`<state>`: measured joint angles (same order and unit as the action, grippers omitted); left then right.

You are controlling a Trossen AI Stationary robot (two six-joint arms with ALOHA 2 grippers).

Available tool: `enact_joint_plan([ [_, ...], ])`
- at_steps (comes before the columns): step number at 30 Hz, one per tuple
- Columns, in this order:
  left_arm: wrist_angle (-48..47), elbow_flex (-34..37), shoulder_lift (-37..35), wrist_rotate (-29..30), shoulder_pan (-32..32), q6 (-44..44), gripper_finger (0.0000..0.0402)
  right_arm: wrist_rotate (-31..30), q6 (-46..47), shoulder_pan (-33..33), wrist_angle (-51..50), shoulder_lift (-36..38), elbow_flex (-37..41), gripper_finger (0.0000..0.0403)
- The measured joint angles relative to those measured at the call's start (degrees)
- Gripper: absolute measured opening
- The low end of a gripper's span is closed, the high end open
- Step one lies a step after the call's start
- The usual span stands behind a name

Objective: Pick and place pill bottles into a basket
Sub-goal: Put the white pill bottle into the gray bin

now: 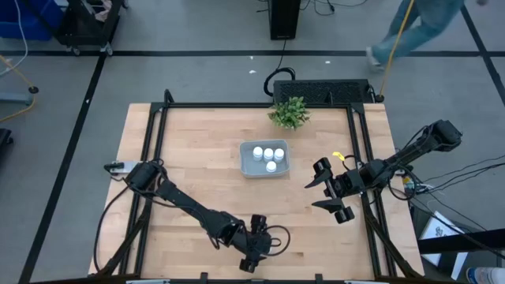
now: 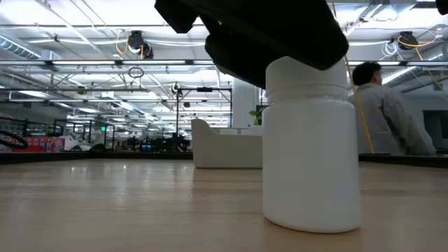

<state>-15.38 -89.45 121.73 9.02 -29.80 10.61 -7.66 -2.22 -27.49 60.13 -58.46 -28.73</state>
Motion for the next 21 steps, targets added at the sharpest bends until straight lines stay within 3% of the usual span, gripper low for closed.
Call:
enact_joint_plan([
  [14,0.5,0.1,2.6,-0.6,0.5,0.6,0.0345,0.0,0.0,0.0,-0.3,0.0,0.0,0.0219],
  [21,0.9,0.0,2.4,-0.6,0.6,1.3,0.0282,0.0,0.0,0.0,-0.4,0.0,0.0,0.0219],
])
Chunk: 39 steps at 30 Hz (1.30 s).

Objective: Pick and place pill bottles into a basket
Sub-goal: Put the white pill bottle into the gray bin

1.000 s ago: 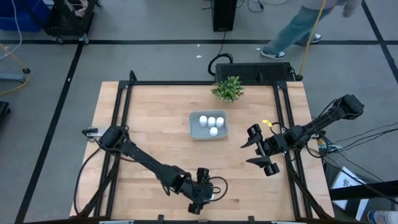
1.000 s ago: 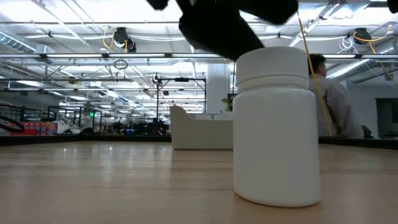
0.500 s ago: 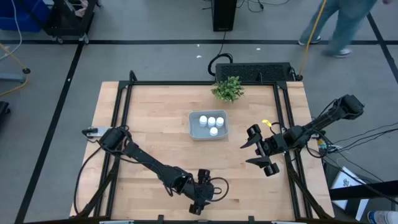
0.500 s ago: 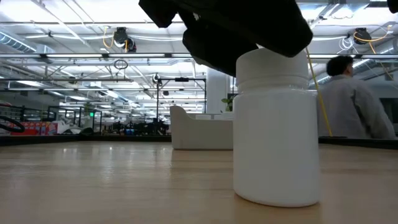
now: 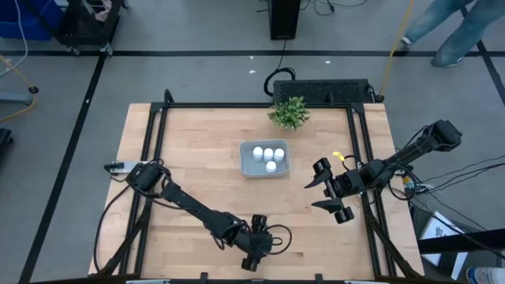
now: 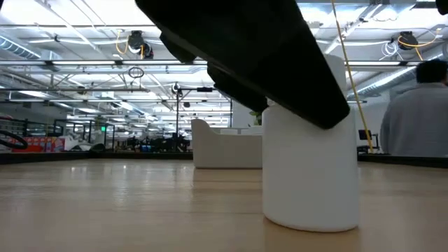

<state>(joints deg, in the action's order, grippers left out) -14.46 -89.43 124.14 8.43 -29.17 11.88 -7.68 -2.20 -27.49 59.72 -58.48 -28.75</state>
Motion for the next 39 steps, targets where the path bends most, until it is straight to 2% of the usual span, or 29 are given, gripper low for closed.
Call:
enact_joint_plan([
  [6,0.1,0.0,0.0,-1.4,0.3,-0.1,0.0211,0.0,0.0,0.0,-0.1,0.0,0.0,0.0219],
  [10,0.8,0.0,0.0,-1.4,0.7,0.1,0.0187,0.0,0.0,0.0,-0.2,0.0,0.0,0.0219],
  [19,1.0,0.0,-0.1,-2.5,2.0,0.3,0.0207,0.0,0.0,0.0,-0.4,0.0,0.0,0.0219],
  [27,-0.9,0.0,-0.8,-2.2,4.0,-0.9,0.0186,0.0,0.0,0.0,-0.5,0.0,0.0,0.0219],
  [34,-5.9,0.0,-5.0,-0.3,6.1,-2.6,0.0205,0.0,0.0,0.0,-1.0,0.0,0.0,0.0219],
  [39,-11.3,0.0,-9.8,3.4,7.5,-4.3,0.0188,0.0,0.0,0.0,-1.4,0.0,0.0,0.0219],
])
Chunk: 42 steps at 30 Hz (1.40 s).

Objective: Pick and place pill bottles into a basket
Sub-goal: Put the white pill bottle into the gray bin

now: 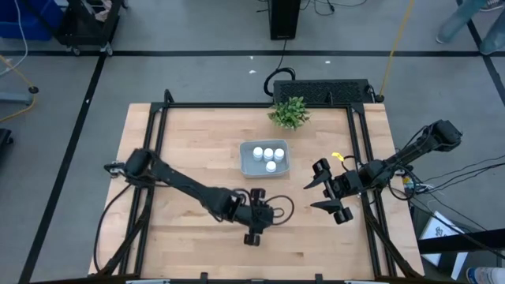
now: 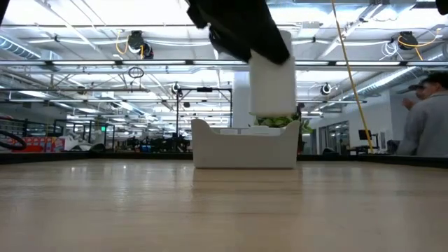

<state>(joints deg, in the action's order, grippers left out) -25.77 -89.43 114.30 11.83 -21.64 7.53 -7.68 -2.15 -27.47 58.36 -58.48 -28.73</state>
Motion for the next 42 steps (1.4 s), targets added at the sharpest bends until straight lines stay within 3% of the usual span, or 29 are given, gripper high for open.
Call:
enact_joint_plan([
  [8,-7.1,0.0,-8.5,6.1,4.0,-3.2,0.0206,0.0,0.0,0.0,0.1,0.0,0.0,0.0219],
  [16,-8.9,0.0,-14.3,6.4,12.4,-5.9,0.0186,0.1,0.0,0.0,0.0,0.0,0.0,0.0219],
  [23,-10.0,1.0,-14.1,3.5,20.1,-6.4,0.0205,0.2,1.1,0.0,-0.1,0.0,0.0,0.0219],
  [31,-2.9,9.1,-14.0,-0.9,24.3,-5.3,0.0185,0.2,1.5,-0.1,-0.4,0.0,0.0,0.0219],
  [38,3.6,15.0,-14.0,-3.0,25.6,-4.8,0.0208,0.2,1.4,-0.1,-0.4,0.0,0.0,0.0219],
  [42,7.4,18.2,-14.0,-4.4,26.3,-3.9,0.0189,0.2,1.4,-0.1,-0.4,0.0,0.0,0.0219],
])
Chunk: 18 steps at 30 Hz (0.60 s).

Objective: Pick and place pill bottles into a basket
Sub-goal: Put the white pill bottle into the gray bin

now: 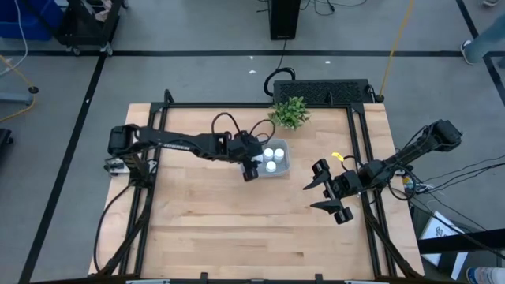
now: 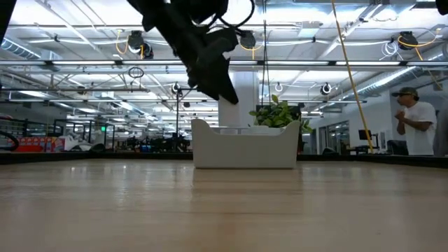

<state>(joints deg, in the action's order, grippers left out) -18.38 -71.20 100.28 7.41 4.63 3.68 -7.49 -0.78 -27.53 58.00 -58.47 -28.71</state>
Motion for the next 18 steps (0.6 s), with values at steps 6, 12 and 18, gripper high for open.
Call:
enact_joint_plan([
  [6,4.0,2.9,0.0,-0.1,0.5,0.3,0.0200,0.0,-0.1,0.0,0.0,0.0,0.0,0.0219],
  [12,5.7,4.9,0.0,-2.7,1.1,1.3,0.0200,0.0,-0.1,0.0,0.0,0.0,0.0,0.0219],
  [18,6.6,5.7,0.0,-2.5,1.1,1.2,0.0191,0.0,-0.1,0.0,0.0,0.0,0.0,0.0219],
])
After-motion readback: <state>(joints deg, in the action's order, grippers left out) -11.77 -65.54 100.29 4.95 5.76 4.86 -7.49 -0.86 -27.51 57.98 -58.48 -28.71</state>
